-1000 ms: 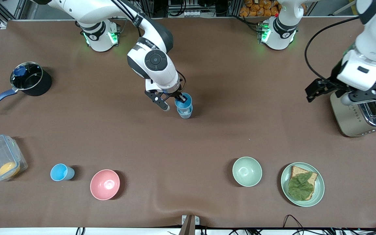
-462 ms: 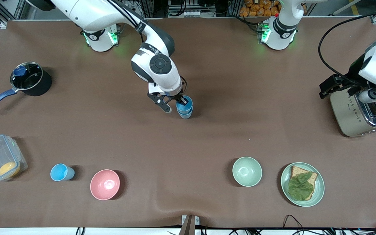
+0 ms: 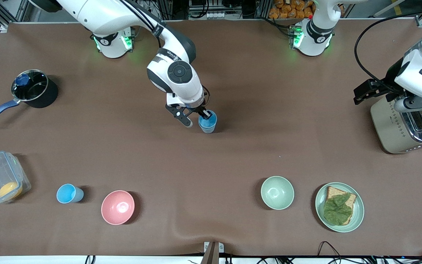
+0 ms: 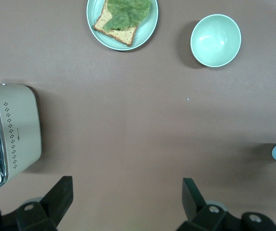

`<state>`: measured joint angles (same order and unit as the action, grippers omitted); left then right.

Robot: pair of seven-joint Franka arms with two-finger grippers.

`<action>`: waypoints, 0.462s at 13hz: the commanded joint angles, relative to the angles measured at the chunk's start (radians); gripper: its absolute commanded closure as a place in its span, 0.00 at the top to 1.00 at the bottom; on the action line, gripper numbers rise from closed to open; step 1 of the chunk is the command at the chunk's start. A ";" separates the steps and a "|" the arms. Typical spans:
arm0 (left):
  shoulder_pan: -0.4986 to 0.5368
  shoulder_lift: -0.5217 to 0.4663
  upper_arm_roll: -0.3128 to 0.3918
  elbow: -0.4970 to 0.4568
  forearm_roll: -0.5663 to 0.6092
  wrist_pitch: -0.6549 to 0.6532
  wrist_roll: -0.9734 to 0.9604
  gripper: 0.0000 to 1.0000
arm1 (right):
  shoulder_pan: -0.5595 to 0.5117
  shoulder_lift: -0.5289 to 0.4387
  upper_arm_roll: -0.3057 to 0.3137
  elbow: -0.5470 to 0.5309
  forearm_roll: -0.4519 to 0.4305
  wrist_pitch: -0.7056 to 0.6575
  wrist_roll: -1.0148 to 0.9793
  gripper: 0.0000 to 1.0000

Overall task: Stack blue cups with both arms
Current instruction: 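Lower the held cup into the standing blue cup with the right gripper, then open the right gripper and lift it off the stacked cups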

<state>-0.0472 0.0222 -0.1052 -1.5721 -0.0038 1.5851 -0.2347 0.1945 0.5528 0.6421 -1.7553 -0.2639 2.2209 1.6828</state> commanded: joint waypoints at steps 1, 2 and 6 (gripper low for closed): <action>0.001 -0.004 -0.001 0.012 -0.009 -0.020 0.000 1.00 | -0.067 -0.100 0.014 0.036 -0.008 -0.131 -0.134 1.00; 0.001 -0.004 -0.001 0.012 -0.009 -0.020 0.000 1.00 | -0.098 -0.132 0.013 0.049 0.021 -0.194 -0.258 1.00; 0.000 -0.002 -0.001 0.033 -0.009 -0.020 0.005 1.00 | -0.162 -0.292 -0.099 0.066 0.165 -0.413 -0.818 1.00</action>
<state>-0.0473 0.0223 -0.1049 -1.5703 -0.0038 1.5844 -0.2347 0.0546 0.3469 0.6031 -1.6663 -0.1635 1.8844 1.0998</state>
